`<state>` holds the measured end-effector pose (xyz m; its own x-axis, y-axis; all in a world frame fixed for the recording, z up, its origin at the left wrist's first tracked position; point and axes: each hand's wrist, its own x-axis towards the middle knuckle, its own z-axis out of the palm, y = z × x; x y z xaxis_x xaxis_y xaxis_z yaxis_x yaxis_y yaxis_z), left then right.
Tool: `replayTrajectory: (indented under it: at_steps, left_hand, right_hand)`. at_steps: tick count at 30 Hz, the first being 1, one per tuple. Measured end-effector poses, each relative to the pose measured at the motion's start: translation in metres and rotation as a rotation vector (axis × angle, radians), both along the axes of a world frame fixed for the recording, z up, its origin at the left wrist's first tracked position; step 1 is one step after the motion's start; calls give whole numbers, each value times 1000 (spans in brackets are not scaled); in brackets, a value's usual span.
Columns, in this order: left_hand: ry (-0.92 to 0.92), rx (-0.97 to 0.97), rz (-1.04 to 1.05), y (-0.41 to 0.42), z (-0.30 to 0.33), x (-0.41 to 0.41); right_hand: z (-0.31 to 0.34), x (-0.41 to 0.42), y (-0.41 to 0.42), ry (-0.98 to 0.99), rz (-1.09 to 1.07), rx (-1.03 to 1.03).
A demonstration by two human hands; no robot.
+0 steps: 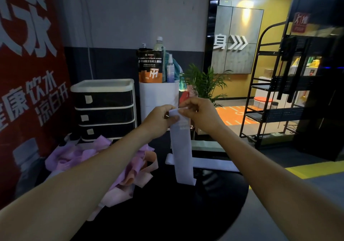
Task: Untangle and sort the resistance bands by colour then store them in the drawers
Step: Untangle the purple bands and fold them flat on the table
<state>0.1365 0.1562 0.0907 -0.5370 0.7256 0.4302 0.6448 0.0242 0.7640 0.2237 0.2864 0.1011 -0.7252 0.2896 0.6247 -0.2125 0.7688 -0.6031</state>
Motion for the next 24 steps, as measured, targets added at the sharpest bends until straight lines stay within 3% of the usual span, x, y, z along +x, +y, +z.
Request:
replayTrajectory:
  at_steps: [3, 8, 13, 17, 24]
  left_hand:
    - [4, -10, -17, 7, 12, 2]
    - [-233, 104, -24, 17, 6, 8]
    - [-196, -21, -103, 32, -31, 8]
    - [-43, -258, -118, 38, -69, -1]
    - [9, -453, -25, 37, -99, -25]
  right_hand:
    - [18, 3, 0, 0, -17, 95]
    - [33, 1, 3, 80, -89, 53]
    - [39, 7, 28, 193, -249, -153]
    - [20, 20, 59, 259, -395, -270]
    - [-33, 45, 109, 190, -665, -453]
